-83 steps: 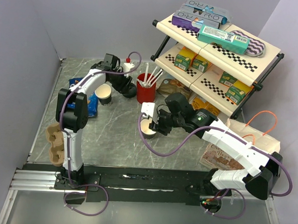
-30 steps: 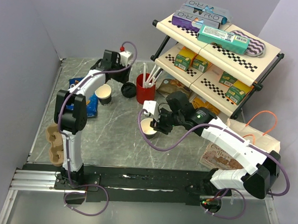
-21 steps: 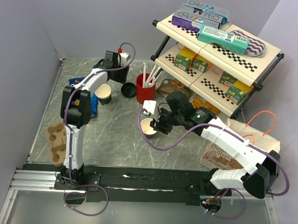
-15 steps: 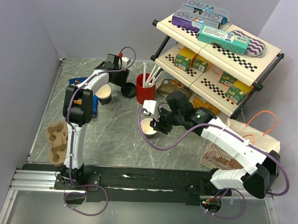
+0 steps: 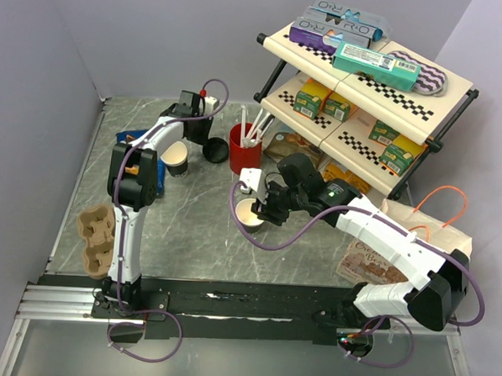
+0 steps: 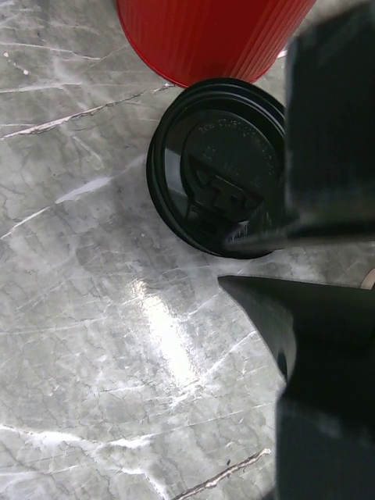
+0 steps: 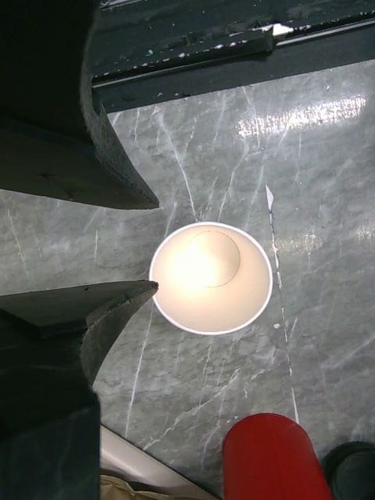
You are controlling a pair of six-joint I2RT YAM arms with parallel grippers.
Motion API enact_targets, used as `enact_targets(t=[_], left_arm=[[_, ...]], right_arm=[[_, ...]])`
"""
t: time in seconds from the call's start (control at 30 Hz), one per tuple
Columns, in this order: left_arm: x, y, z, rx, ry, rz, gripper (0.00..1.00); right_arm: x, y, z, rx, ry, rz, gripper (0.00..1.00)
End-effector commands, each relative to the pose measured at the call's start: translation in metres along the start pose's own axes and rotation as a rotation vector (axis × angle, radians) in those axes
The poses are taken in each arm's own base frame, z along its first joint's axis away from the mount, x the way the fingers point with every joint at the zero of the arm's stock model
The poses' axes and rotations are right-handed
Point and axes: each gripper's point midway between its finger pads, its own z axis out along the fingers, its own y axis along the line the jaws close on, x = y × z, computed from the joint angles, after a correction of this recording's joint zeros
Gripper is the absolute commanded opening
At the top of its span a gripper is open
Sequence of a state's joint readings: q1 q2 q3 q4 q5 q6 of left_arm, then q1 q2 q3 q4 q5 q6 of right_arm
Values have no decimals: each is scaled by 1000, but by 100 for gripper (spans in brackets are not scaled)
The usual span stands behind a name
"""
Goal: Pack the takeout coffee
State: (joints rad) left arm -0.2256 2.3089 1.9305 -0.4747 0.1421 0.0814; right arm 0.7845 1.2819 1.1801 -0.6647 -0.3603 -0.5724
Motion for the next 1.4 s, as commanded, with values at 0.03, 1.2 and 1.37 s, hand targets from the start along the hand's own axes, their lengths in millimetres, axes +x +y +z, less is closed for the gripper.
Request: enact_targets(t=[0.03, 1.2, 1.37], left_arm=[[-20, -2, -8, 13, -48, -5, 19], [-29, -31, -146, 267, -101, -9, 1], [-30, -26, -130, 264, -88, 11, 1]], right_arm=[[-23, -11, -5, 31, -69, -4, 49], [-43, -22, -15, 71, -116, -42, 49], [-42, -23, -16, 75, -109, -43, 49]])
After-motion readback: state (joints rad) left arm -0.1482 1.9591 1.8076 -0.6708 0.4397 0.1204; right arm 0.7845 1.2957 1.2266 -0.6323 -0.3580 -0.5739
